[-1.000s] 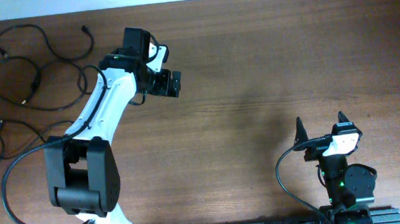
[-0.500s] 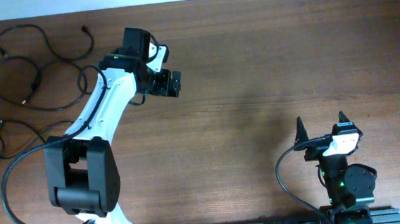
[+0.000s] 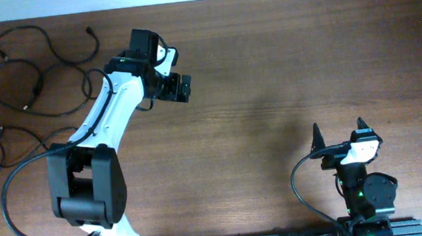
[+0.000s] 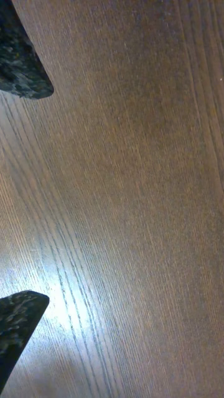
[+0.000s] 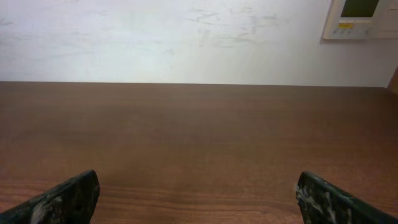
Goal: Untangle cables
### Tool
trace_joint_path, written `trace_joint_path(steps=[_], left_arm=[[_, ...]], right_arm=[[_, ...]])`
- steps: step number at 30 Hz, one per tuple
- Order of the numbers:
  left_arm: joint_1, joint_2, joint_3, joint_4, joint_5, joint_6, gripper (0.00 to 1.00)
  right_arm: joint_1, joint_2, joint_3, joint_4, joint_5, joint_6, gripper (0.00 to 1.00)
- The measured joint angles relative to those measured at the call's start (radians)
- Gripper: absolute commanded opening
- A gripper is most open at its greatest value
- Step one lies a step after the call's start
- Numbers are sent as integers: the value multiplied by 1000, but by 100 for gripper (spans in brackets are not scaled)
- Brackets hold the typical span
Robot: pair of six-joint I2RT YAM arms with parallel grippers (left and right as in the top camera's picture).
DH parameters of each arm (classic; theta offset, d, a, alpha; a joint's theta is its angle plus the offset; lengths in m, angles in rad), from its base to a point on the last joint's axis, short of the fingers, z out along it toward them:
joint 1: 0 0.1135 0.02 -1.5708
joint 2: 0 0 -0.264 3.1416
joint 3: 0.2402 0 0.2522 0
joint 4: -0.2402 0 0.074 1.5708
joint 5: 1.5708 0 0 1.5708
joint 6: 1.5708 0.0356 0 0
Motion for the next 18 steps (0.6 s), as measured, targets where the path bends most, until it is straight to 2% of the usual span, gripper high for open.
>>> trace_joint_path(steps=[7,12,14,18], left_arm=[[-1,-53,-27,-91,0,0,99],[-2,-366,-276,34,-19,-3,99],[-2,-549,-442,43,-29,-3,99],[-2,-851,-644,35,-37,-3,99]], right_arm=[[0,0,0,0,0,1,98],[0,-2,0,0,2,1,99],[0,-2,0,0,3,0,98],[0,-3,0,0,3,1,98]])
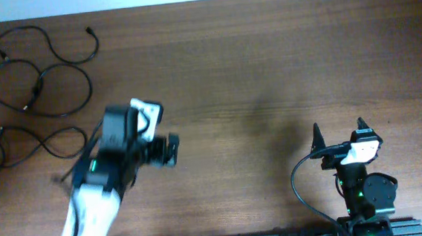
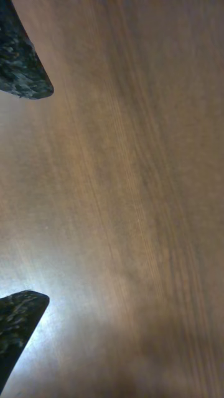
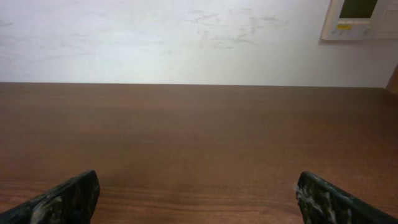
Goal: Untangle cables
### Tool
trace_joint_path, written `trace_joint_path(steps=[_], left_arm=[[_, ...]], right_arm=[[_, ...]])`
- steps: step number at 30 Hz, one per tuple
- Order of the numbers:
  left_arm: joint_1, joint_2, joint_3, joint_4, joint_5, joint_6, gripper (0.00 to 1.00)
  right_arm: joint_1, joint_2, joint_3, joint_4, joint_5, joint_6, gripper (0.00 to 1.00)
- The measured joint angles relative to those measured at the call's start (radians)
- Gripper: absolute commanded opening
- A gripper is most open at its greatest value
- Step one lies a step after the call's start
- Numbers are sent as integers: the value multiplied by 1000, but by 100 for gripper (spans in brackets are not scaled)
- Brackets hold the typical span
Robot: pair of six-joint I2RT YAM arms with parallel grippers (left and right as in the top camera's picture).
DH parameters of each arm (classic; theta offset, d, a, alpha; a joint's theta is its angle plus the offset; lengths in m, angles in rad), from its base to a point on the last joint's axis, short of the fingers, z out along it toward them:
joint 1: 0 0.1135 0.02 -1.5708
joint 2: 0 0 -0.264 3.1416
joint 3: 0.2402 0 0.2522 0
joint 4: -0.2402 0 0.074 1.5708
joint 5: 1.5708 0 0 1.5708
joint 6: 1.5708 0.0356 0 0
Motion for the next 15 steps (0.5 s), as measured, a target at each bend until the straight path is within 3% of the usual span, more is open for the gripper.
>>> trace_joint_path(steps=[6,15], left_arm=[[0,-484,-127,-5,-26,1,99],[19,-687,-295,4,-61,1,99]], right_arm=[[0,-1,0,0,0,0,98],[0,-1,0,0,0,0,98]])
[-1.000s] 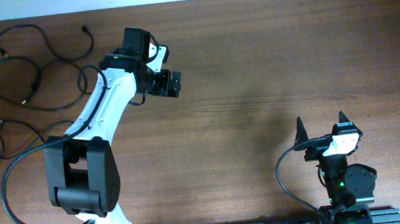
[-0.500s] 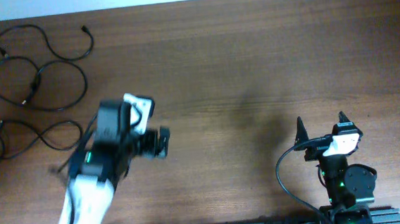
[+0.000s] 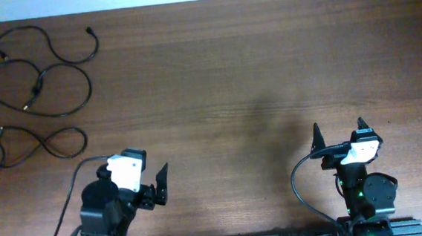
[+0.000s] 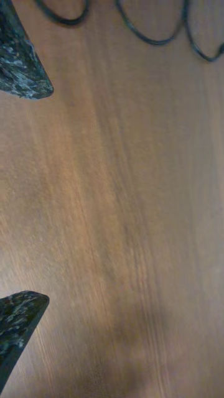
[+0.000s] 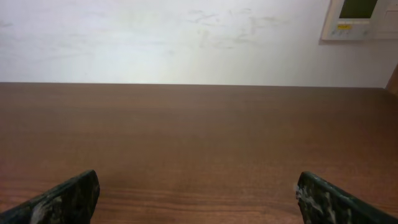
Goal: Untangle cables
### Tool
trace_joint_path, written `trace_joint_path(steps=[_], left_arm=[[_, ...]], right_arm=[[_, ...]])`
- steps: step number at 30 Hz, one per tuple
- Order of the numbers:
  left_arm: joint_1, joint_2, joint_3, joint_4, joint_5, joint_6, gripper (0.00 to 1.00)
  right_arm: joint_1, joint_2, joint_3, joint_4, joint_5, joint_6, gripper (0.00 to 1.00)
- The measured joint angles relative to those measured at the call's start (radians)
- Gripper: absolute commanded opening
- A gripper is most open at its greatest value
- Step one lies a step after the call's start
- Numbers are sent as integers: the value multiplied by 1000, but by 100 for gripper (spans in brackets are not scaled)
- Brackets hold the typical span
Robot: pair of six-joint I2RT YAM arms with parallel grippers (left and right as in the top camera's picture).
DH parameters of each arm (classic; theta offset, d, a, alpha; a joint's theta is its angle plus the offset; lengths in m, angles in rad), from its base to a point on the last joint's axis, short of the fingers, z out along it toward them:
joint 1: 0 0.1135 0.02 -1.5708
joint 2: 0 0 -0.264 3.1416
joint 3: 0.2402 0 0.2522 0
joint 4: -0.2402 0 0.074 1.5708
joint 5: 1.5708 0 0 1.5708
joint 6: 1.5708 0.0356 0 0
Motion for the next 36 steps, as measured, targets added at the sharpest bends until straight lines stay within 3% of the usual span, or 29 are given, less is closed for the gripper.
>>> trace_joint_path(steps=[3,9,11,13,19,22,27,36], left_arm=[[54,-87,-101,79,5,0,99],[104,-252,-271,386,20,0,99],[104,-269,-298,441,22,0,99],[107,-309,-376,591,23,0,99],[159,-340,-486,779,23,0,99],[176,-345,-504,789,18,0,99],[182,-346,-509,679,-43,0,99],[182,-347,-509,679,-139,-59,99]], right_arm=[[0,0,0,0,0,0,98],[0,0,0,0,0,0,98],[0,0,0,0,0,-1,98],[0,0,0,0,0,0,98],[0,0,0,0,0,0,98],[0,0,0,0,0,0,98],[0,0,0,0,0,0,98],[0,0,0,0,0,0,98]])
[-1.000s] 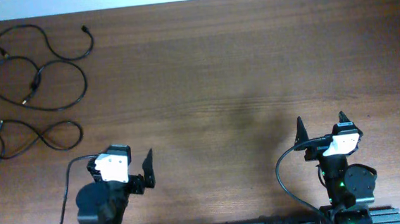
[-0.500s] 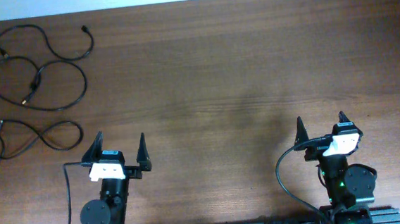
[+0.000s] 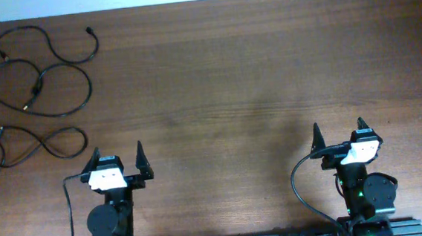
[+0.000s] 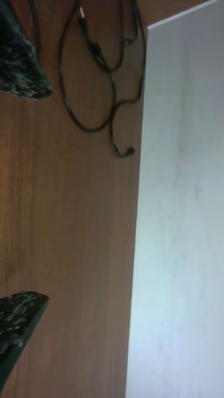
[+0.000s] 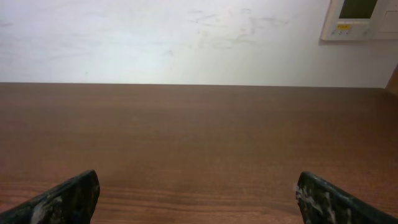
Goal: Untangle cables
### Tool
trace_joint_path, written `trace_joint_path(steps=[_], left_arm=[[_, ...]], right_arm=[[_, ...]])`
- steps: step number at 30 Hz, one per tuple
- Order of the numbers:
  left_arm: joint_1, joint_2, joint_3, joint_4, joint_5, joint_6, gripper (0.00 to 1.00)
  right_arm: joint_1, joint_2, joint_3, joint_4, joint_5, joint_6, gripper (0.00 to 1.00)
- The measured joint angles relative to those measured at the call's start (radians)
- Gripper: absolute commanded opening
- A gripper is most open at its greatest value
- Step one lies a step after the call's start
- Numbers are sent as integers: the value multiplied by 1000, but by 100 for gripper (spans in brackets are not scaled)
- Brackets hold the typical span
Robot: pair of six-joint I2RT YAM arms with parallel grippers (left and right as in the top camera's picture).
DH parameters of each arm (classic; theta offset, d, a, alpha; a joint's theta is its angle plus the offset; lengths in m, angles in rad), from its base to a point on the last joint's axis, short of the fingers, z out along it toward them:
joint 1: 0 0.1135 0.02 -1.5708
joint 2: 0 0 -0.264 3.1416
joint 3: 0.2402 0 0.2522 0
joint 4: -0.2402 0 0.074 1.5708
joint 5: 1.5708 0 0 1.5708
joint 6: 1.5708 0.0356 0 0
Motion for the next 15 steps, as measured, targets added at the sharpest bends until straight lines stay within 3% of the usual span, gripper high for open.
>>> trace_joint_path(steps=[15], left_arm=[[0,0,0,0,-10,63,99]], right_arm=[[0,0,0,0,0,-1,98]])
